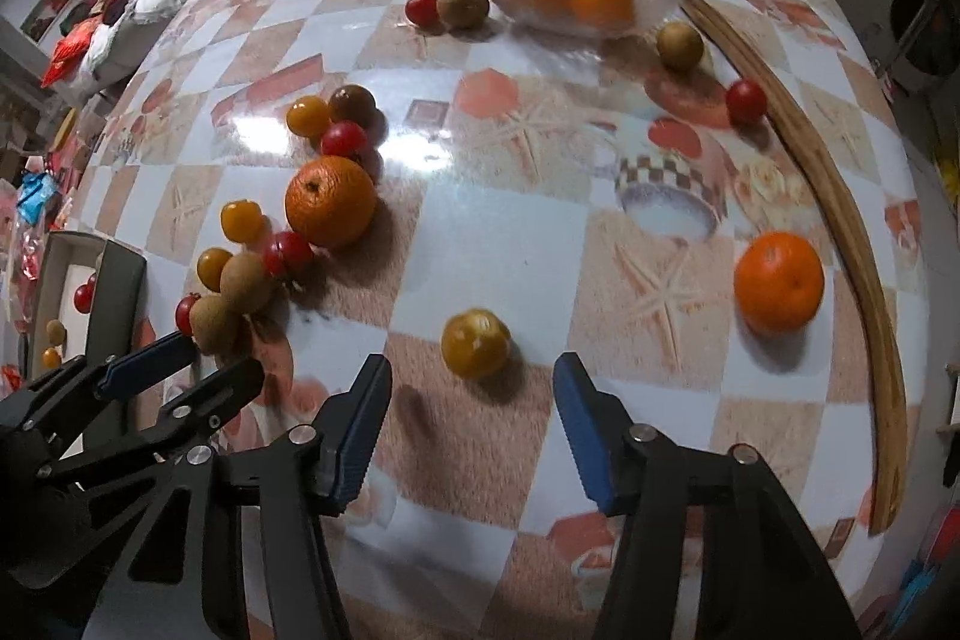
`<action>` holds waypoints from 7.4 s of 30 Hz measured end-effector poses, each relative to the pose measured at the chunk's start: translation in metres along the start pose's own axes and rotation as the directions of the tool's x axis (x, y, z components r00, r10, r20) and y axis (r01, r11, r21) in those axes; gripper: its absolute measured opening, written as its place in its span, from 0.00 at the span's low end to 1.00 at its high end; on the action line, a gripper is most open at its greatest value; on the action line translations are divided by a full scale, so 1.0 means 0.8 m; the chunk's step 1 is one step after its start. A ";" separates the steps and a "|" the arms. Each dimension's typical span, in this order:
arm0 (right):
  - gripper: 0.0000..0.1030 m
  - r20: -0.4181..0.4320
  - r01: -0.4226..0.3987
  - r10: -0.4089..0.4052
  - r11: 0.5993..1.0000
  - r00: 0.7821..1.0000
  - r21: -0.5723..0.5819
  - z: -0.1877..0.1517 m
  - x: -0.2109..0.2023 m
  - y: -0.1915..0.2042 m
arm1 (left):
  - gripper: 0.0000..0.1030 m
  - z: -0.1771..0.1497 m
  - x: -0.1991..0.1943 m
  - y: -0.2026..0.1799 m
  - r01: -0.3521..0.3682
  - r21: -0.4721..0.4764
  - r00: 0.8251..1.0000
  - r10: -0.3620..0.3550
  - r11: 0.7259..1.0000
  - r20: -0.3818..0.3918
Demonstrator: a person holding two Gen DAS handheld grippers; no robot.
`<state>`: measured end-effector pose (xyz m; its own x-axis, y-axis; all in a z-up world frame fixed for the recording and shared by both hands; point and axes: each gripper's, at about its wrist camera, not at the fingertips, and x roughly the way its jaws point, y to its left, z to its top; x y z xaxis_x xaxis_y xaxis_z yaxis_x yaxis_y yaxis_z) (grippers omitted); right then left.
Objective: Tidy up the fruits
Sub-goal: 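Grasp a brown round fruit with the left gripper while the right gripper grasps a yellow tomato, then carry both fruits into the white tray and open the right gripper, then open the left gripper to drop the brown fruit in the tray, then move both open grippers back over the fruit on the table, then grasp a red cherry tomato with the left gripper while the right gripper grasps a brown tomato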
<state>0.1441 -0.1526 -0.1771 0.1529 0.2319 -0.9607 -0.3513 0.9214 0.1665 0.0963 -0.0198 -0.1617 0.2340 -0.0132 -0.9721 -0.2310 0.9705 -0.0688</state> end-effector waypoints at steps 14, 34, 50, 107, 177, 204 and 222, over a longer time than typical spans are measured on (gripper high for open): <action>0.24 -0.001 -0.013 0.013 1.000 1.000 0.017 0.002 -0.002 -0.002 | 0.28 0.006 -0.008 0.013 0.051 0.035 0.998 -0.052 0.998 0.034; 0.24 -0.011 -0.078 0.080 0.993 0.997 0.086 -0.040 -0.038 0.002 | 0.28 -0.034 -0.065 0.029 0.097 0.097 0.994 -0.102 0.991 0.042; 0.24 -0.008 -0.107 0.107 0.994 0.994 0.013 -0.036 -0.055 0.072 | 0.28 -0.052 -0.104 0.101 0.069 0.006 0.994 -0.069 0.998 0.090; 0.24 -0.126 -0.169 0.125 0.873 0.984 -0.458 -0.047 0.024 0.379 | 0.29 -0.203 -0.088 0.329 -0.141 -0.360 0.989 0.143 0.922 -0.022; 0.67 0.030 -0.068 0.067 0.997 0.997 0.045 0.062 -0.022 0.032 | 0.73 0.015 -0.024 0.045 -0.080 0.106 0.995 0.072 0.991 0.073; 0.28 -0.021 -0.108 0.107 0.993 0.994 -0.050 0.146 0.042 0.055 | 0.52 0.045 0.012 0.034 -0.030 0.118 0.997 0.022 0.993 0.073; 0.21 0.014 -0.189 0.190 0.981 0.982 -0.034 0.129 0.030 0.042 | 0.22 0.042 0.001 0.045 0.042 0.067 0.997 -0.047 0.997 0.067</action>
<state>0.2313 -0.0836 -0.1718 0.0962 0.4070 -0.9083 -0.4052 0.8495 0.3378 0.1196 0.0235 -0.1576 0.3071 -0.0423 -0.9507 -0.1576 0.9830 -0.0946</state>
